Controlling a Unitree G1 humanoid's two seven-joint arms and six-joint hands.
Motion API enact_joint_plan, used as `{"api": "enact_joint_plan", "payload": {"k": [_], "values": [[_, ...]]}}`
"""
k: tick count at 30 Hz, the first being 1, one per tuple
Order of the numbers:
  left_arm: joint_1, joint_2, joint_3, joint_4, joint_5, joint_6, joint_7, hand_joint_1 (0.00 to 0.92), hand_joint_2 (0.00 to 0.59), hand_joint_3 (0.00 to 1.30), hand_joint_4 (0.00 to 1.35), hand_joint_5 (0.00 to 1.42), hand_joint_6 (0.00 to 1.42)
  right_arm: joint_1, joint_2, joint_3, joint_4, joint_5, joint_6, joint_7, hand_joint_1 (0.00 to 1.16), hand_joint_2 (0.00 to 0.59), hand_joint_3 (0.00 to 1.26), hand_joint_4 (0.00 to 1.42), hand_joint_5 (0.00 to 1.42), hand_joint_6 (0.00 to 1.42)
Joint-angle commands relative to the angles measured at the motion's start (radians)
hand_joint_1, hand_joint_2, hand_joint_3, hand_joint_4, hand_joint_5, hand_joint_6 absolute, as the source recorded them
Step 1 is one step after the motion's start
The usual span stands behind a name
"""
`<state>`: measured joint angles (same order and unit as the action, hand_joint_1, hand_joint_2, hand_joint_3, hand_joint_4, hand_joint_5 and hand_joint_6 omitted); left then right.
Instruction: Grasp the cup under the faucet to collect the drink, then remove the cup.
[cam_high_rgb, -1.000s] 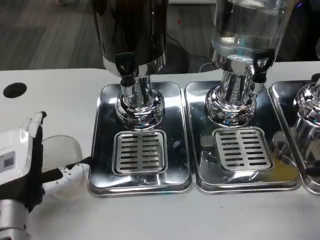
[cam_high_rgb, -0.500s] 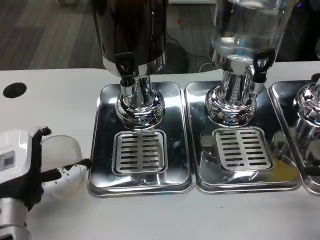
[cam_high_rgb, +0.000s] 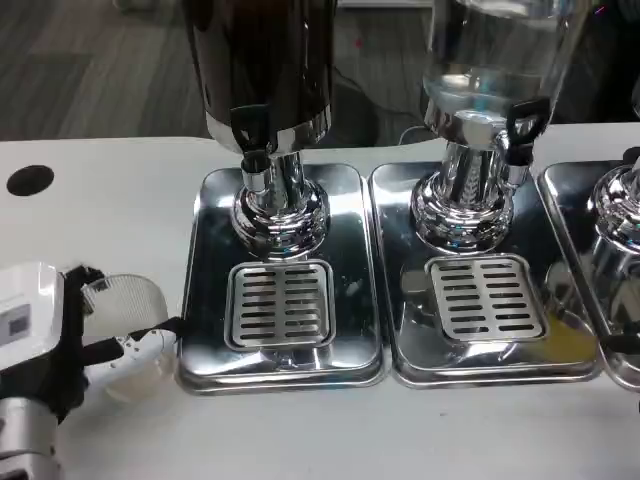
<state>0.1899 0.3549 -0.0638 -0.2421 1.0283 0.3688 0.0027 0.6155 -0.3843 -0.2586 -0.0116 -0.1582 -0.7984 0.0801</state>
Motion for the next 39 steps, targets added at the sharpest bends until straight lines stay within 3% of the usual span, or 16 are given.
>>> {"api": "enact_joint_plan", "payload": {"k": [1, 21, 39], "values": [[0.006, 0.004, -0.007, 0.006, -0.006, -0.016, 0.048, 0.336, 0.104, 0.50, 0.59, 0.86, 1.05, 0.003, 0.002, 0.003, 0.004, 0.011, -0.023, 0.010, 0.46, 0.478, 0.31, 0.18, 0.11, 0.01], [0.030, -0.007, 0.040, -0.144, -0.049, -0.037, 0.094, 0.341, 0.110, 0.55, 0.63, 0.91, 1.09, 0.007, 0.002, 0.021, 0.027, 0.018, -0.055, 0.023, 0.46, 0.467, 0.31, 0.18, 0.11, 0.01], [-0.218, -0.080, -0.122, 0.064, -0.014, 0.035, 0.073, 0.341, 0.111, 0.55, 0.63, 0.91, 1.08, 0.065, -0.031, -0.014, 0.097, 0.108, -0.164, 0.060, 0.46, 0.463, 0.31, 0.18, 0.11, 0.01]]}}
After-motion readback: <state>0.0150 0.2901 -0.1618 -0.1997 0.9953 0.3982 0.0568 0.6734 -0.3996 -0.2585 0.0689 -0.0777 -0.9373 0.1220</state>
